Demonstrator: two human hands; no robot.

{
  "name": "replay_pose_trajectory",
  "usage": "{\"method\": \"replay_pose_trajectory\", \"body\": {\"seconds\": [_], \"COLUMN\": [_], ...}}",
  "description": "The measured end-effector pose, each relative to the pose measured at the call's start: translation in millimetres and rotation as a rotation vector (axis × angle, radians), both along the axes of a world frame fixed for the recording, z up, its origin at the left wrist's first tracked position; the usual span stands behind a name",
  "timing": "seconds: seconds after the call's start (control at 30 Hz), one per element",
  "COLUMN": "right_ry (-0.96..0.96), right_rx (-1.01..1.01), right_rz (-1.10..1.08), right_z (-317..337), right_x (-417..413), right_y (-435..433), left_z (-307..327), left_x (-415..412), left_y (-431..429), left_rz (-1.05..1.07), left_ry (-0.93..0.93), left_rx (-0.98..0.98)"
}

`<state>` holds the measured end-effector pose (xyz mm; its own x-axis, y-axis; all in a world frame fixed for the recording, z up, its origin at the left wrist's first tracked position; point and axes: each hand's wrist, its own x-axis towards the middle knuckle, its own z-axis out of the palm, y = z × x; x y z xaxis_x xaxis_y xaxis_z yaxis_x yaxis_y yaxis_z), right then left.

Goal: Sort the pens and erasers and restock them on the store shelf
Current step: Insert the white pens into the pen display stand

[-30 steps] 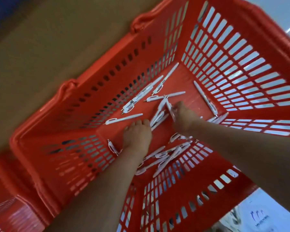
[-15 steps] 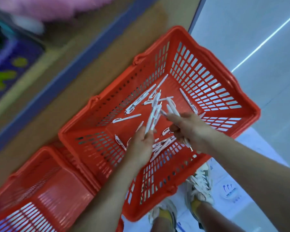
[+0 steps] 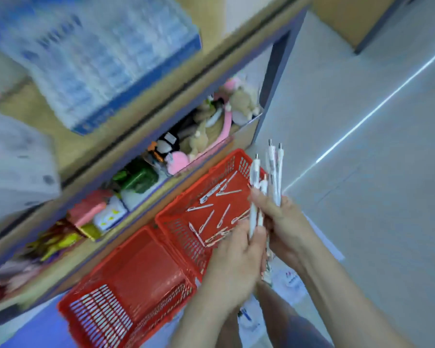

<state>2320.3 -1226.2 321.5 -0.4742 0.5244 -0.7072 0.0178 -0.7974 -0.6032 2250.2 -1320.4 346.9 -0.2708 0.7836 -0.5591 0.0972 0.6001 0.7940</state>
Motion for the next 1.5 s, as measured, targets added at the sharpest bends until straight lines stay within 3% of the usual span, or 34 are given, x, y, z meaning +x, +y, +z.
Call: {"method": "replay_pose_trajectory", "body": {"seconds": [0.13,0.23,0.3,0.37,0.43,0.7,0.8,0.93,1.07,1.23,1.5], "right_ry": [0.062,0.161,0.223,0.305,0.388,0.416,0.33,0.135,-0.162,-0.378,-0.42], "right_rx": [0.034,0.065,0.097,0.131,0.151,0.263,0.33,0.346,0.689,0.919,0.89], "right_rz": [0.075,0.158,0.26,0.379,0.487,0.85,0.89,0.674,0.537,0.605,0.486], "right_z": [89.5,147.2,181.8,208.4,226.9,264.9,270.7,249.6,220.4,202.1,186.3], "right_x": [0.2,-2.6,-4.6,-7.9,-14.5,-63.6,-89.7,-130.6,-176.3,-213.3,-207.9], "right_y": [12.3,19.7,18.7,14.0,7.7,-18.9,-32.1,-50.3,-52.5,-50.0,-78.7], "left_z": [95.0,151.1,182.8,211.9,237.3,299.7,312.8,323.7,323.5,307.5,282.9], "left_x": [-7.3,-16.9,-26.7,-37.9,-48.5,-107.2,-138.0,-180.6,-211.6,-235.4,-251.7], "left_y": [7.8,6.9,7.7,7.8,3.3,-68.7,-99.2,-133.3,-149.3,-153.5,-150.4], "left_rz": [-0.072,0.088,0.313,0.512,0.618,0.874,0.987,1.095,1.119,1.054,0.837], "left_ry": [0.277,0.398,0.272,0.029,-0.135,0.003,0.13,0.383,0.567,0.711,0.86], "left_rx": [0.067,0.143,0.195,0.253,0.323,0.418,0.421,0.431,0.388,0.25,0.106]}}
